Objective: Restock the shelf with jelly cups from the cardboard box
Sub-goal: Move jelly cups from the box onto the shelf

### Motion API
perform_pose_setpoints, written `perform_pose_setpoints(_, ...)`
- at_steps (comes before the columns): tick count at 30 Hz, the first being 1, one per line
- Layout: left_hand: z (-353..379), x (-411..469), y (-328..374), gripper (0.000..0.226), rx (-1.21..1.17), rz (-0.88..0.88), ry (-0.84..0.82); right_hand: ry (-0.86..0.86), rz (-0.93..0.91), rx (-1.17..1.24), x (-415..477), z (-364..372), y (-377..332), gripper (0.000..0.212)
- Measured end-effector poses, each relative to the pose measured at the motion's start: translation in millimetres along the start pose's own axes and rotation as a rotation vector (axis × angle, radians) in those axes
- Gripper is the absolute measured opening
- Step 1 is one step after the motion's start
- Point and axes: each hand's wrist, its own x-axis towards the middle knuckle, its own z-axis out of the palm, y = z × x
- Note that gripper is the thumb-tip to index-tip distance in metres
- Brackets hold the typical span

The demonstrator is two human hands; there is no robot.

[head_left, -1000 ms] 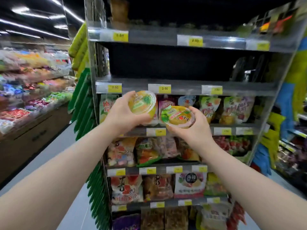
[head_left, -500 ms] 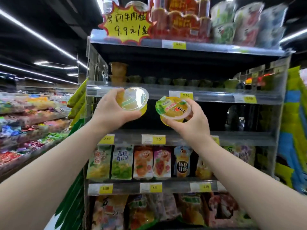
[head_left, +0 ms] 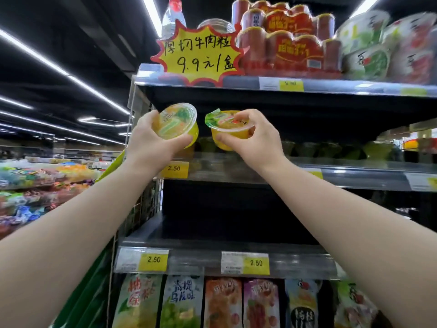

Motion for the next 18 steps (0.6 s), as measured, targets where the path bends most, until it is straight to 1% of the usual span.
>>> perform_pose_setpoints(2, 3.4, 9.8, -5.4, 0.092, -0.016, 0.01, 0.03, -0.056, 0.048, -0.011, 18.5, 11.0, 5.3, 0.051)
perform_pose_setpoints(6, 8.2, 26.7, -16.4, 0.088, -0.037, -0.016, 0.061, -0.215, 0.189, -0.012, 41.3, 31.1, 14.9, 0.054)
perform_pose_setpoints(10, 12.3, 36.0, -26.1, 0.089, -0.05, -0.016, 0.091, -0.255, 0.106, -0.294, 40.4, 45.2, 23.9, 0.057)
perform_pose_setpoints(13, 15.8, 37.5, -26.5, 0.087, -0.068, -0.005, 0.103, -0.298, 0.115, -0.381, 42.4, 46.6, 23.8, 0.057)
perform_pose_setpoints(16, 17.5, 41.3, -23.2, 0.086, -0.107, -0.019, 0.076, -0.351, 0.09, -0.49, 40.7, 46.7, 23.0, 0.064)
perform_pose_setpoints(18, 17.4, 42.9, -18.7, 0.088, -0.159, -0.042, 0.041, -0.318, 0.059, -0.514, 36.5, 45.8, 23.9, 0.069)
